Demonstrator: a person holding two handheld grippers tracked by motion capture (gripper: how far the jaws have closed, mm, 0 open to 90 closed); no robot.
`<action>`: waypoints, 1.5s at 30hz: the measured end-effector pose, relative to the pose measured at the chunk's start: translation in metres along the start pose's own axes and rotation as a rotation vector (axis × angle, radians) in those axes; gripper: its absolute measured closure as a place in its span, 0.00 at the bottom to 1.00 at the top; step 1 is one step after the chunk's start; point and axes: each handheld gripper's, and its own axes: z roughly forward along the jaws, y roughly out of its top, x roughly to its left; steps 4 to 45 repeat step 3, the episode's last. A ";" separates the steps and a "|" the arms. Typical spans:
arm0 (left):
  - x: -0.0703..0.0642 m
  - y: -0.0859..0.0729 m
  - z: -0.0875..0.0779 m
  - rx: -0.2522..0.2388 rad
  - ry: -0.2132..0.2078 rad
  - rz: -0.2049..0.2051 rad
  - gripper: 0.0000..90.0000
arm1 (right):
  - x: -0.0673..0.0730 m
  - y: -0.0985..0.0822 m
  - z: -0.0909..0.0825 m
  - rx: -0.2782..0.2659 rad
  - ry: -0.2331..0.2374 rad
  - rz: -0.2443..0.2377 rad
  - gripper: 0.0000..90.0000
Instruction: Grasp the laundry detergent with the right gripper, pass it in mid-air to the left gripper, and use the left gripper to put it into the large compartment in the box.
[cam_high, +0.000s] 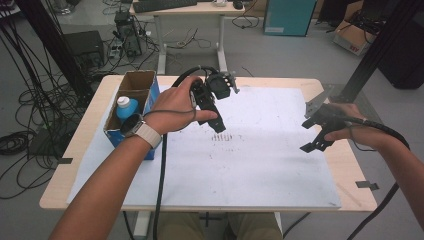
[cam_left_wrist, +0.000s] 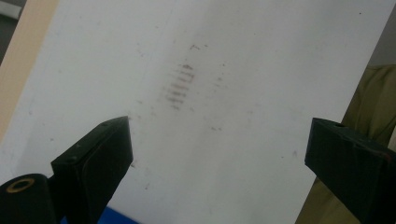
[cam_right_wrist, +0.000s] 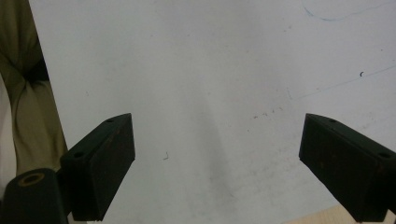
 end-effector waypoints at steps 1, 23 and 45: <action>0.001 0.000 0.000 -0.002 0.006 0.007 0.09 | 0.000 0.000 0.000 0.000 -0.001 0.002 0.12; 0.000 0.000 0.001 -0.006 0.006 0.001 0.09 | 0.000 0.000 0.000 -0.003 0.000 -0.002 0.12; 0.000 0.000 0.001 -0.006 0.006 0.001 0.09 | 0.000 0.000 0.000 -0.003 0.000 -0.002 0.12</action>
